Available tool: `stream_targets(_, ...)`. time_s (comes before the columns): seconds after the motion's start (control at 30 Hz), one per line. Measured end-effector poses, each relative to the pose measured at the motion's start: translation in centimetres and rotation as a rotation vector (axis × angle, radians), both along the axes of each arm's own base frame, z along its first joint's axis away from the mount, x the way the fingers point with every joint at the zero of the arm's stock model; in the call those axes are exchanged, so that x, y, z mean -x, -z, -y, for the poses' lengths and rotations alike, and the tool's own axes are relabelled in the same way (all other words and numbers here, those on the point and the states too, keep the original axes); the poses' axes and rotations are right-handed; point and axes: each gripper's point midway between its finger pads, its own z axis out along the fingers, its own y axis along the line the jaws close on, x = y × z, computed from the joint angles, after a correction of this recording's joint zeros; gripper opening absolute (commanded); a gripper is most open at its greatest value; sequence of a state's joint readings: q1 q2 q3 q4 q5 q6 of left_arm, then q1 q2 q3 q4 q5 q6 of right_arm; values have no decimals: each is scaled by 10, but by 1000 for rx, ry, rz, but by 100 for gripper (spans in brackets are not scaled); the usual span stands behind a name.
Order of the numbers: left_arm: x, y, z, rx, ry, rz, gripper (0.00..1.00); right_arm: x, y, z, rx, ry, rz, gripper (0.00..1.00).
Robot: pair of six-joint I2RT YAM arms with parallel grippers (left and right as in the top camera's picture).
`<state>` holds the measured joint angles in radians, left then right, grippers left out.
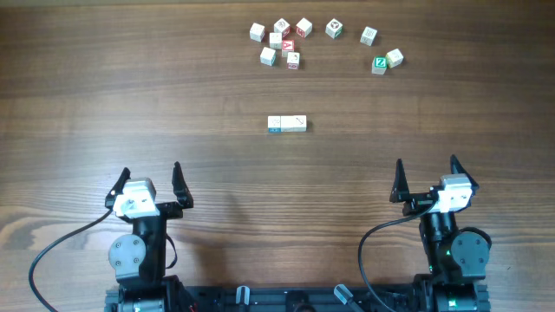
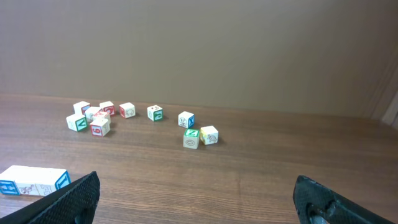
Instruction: Form a horizontal line
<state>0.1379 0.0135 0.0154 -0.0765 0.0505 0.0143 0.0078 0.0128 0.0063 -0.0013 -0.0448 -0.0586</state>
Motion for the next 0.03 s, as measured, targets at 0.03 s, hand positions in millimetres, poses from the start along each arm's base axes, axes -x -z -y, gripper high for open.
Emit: stream_targets(0.03,0,0,0,0,0,0,100,0,0,0,0,0,0,100)
